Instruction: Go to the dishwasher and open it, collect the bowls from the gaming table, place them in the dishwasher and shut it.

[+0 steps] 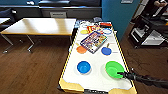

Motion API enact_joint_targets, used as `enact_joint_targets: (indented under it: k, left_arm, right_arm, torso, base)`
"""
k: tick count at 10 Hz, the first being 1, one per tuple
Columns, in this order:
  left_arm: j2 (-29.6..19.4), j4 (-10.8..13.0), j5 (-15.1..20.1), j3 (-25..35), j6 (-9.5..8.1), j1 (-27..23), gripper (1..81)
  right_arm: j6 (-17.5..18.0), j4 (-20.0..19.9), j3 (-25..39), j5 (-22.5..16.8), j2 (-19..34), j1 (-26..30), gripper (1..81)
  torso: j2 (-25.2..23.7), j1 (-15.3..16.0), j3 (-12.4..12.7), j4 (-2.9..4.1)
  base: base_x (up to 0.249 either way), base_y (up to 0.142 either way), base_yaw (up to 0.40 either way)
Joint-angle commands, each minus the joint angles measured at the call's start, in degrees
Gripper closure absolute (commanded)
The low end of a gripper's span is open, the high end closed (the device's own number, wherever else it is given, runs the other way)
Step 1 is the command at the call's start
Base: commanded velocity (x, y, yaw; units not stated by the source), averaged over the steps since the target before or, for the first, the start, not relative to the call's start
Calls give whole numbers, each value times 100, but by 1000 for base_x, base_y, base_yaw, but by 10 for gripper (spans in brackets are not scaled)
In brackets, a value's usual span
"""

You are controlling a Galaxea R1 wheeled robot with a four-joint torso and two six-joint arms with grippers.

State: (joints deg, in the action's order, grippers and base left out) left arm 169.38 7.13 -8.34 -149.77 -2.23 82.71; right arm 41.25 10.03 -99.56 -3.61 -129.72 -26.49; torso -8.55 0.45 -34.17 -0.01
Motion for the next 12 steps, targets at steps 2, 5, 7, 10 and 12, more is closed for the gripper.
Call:
enact_joint_targets:
  k: [2,5,7,10,12]
  left_arm:
    - [-44,-89,403,9,-5,48,10]
    - [-61,-97,394,9,-5,39,10]
    - [-88,-115,394,9,-14,39,10]
    - [-70,-107,306,27,-5,39,10]
    - [-9,-72,236,27,-5,39,10]
  right_arm:
    - [23,-54,87,-70,172,579,10]
    - [32,-80,122,52,163,306,811]
    - [76,-80,289,88,321,340,811]
    - [163,-63,1533,-1301,1346,1482,811]
    - [164,51,2240,-2021,2079,1809,811]
  torso:
    - [0,0,0,0]
    - [2,0,0,0]
    - [2,0,0,0]
    - [2,0,0,0]
    - [2,0,-2,0]
  base:
    - [0,0,0]
    - [0,0,0]
    - [0,0,0]
    - [0,0,0]
    - [0,0,0]
